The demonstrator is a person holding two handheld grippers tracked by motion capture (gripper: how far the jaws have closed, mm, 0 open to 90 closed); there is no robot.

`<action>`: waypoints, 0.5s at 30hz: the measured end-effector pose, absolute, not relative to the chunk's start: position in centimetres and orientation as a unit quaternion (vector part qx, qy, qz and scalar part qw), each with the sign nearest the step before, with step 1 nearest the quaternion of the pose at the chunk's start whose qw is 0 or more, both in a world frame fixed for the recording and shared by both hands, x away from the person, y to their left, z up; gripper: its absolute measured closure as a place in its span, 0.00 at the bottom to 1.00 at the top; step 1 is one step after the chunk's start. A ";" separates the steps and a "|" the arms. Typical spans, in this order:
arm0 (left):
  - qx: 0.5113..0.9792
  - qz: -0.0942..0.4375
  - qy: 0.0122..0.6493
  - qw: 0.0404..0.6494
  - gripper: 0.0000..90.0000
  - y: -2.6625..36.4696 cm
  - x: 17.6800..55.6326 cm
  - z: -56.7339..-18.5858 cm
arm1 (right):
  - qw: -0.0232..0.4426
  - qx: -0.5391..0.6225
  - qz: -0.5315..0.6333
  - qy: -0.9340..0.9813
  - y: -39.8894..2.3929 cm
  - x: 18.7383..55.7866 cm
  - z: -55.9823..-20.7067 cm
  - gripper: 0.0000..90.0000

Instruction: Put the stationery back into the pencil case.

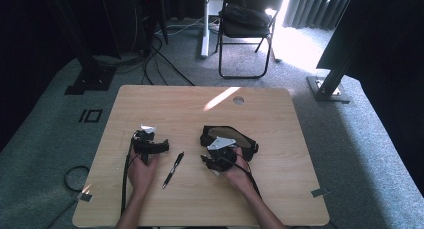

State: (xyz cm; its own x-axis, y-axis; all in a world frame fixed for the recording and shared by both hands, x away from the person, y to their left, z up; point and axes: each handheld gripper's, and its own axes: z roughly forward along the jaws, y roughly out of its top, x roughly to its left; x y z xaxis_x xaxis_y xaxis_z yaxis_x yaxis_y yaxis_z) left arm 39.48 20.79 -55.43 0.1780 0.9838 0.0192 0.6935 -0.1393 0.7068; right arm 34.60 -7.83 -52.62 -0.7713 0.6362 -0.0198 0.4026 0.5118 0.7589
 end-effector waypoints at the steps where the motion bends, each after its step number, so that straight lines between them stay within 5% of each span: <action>1: 0.711 0.252 0.589 0.288 0.09 20.8 39.5 -55.4 | 0.148 0.304 0.389 0.857 -7.8 34.6 -52.7 0.67; 15: 0.712 0.252 0.589 0.288 0.09 20.8 39.5 -55.4 | 0.138 0.308 0.369 0.866 -7.5 34.8 -54.2 0.67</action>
State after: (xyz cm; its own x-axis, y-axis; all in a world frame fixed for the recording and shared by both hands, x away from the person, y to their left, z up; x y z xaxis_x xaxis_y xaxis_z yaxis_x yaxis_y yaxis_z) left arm 39.48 20.79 -55.42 0.1781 0.9838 0.0196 0.6939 -0.1397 0.7064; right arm 34.76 -7.55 -54.21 -0.7722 0.6353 -0.0109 0.4317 0.5373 0.7245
